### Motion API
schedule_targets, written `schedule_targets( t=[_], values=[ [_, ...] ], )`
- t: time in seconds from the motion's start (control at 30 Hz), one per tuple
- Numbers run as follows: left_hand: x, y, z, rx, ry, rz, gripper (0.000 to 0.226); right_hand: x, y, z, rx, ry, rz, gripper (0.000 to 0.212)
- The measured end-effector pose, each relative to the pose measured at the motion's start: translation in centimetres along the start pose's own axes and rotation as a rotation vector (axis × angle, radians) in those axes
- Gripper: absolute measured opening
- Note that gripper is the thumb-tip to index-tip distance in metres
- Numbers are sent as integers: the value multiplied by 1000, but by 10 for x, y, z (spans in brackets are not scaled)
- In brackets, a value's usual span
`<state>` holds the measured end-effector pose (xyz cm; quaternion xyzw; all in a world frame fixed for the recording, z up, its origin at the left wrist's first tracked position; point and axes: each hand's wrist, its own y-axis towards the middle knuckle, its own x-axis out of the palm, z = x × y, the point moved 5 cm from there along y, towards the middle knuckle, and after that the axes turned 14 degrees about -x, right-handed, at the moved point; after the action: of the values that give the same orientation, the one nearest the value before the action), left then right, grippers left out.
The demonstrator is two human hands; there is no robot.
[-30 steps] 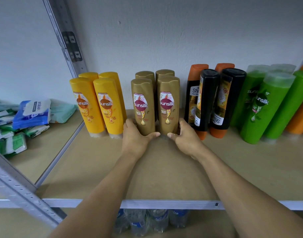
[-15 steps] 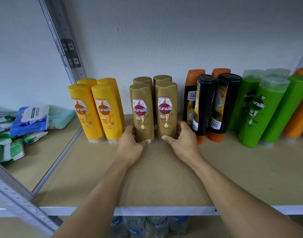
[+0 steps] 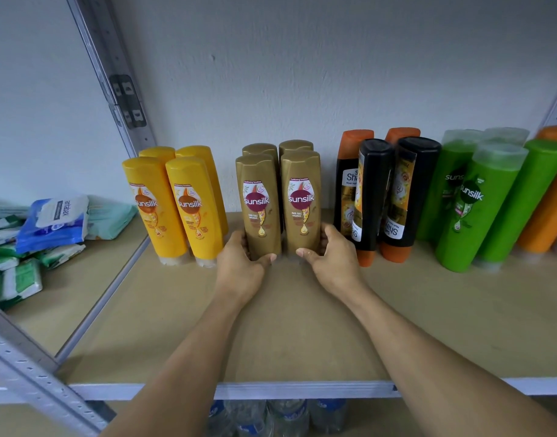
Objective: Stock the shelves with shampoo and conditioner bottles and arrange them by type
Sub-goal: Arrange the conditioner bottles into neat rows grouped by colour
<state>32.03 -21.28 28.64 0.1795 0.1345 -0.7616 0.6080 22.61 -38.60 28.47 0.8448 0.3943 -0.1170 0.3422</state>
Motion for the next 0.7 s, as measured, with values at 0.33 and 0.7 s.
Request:
schedule_targets(
  t=[0.33, 0.7],
  values=[
    [-1, -1, 1, 4, 11, 12, 62, 1, -1, 0, 9, 0, -15, 53],
    [-1, -9, 0, 51, 52, 60, 73, -8, -10, -7, 45, -60, -16, 84]
  ],
)
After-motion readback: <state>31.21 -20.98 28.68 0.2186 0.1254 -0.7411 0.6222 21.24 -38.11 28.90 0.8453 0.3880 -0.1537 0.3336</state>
